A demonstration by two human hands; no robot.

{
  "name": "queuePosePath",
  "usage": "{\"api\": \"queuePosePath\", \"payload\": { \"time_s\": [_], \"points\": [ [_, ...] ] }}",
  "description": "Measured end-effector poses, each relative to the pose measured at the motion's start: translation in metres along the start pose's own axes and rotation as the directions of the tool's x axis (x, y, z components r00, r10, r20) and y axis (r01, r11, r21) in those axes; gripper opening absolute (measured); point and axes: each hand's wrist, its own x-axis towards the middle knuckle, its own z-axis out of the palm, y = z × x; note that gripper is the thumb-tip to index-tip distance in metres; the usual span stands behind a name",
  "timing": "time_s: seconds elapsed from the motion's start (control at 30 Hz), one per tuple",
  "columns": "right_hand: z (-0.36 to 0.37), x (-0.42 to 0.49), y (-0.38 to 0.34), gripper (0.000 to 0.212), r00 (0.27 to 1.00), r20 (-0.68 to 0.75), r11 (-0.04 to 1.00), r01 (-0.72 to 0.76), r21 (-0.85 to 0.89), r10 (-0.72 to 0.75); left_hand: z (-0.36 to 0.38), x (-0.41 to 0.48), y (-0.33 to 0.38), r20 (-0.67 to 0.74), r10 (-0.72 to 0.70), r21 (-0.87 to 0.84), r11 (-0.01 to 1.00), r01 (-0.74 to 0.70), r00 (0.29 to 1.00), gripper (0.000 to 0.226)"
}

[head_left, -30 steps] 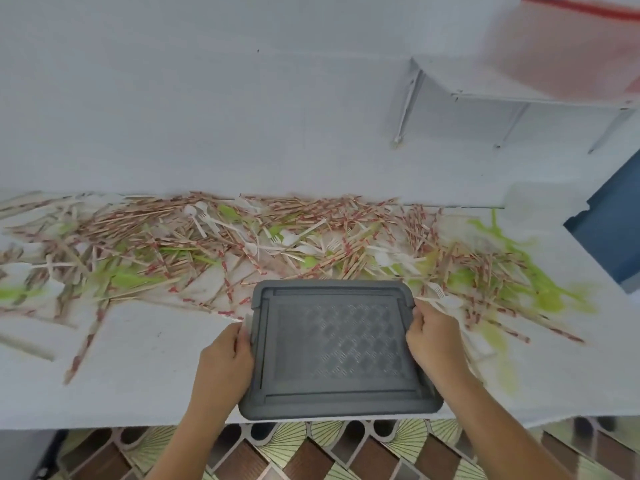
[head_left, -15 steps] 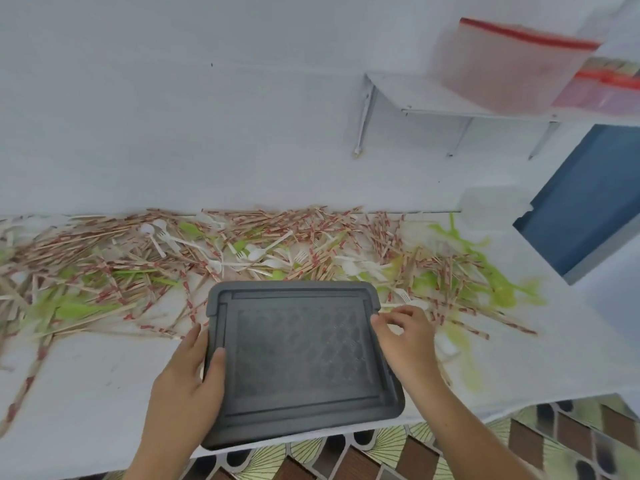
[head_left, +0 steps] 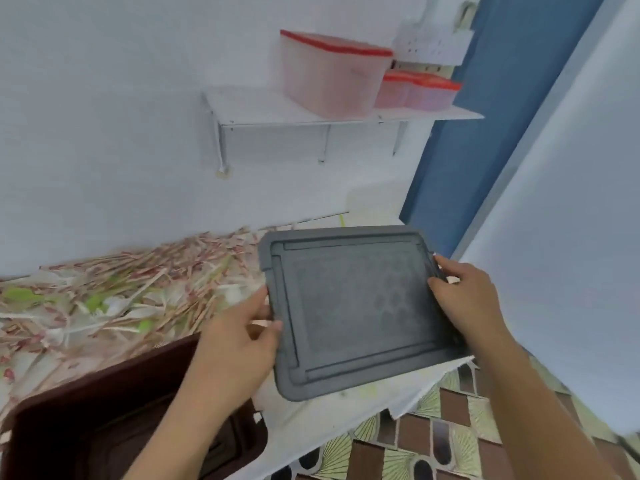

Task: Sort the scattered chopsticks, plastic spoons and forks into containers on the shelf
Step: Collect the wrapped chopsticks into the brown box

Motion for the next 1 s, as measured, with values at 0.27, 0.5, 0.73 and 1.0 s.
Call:
{"api": "queuePosePath", "payload": {
  "time_s": [0.27, 0.5, 0.73, 1.0],
  "points": [
    [-0.043, 0.145, 0.218, 0.022, 0.969, 0.135, 0.941, -0.161, -0.297, 0.209, 0.274, 0.082, -0.026, 0.419, -0.259, -0.009, 0.957, 0.289, 0.871, 0.036],
    [0.019, 0.223, 0.269, 0.051, 0.962, 0.204, 0.832, -0.039, -0.553, 0.180, 0.324, 0.119, -0.050, 0.327, -0.399, 0.135, 0.917, 0.376, 0.857, 0.037],
    [0.054, 0.216, 0.250, 0.045, 0.990, 0.049, 0.886, -0.095, -0.454, 0.131, 0.284, 0.114, -0.029, 0.179, -0.449, 0.151, 0.892, 0.426, 0.876, 0.049],
    [0.156, 0.186, 0.104, 0.017, 0.848, 0.462, 0.954, 0.300, -0.009, -0.262, 0.127, 0.146, 0.005, -0.054, -0.314, 0.244, 0.916, 0.318, 0.948, 0.036]
  ]
}}
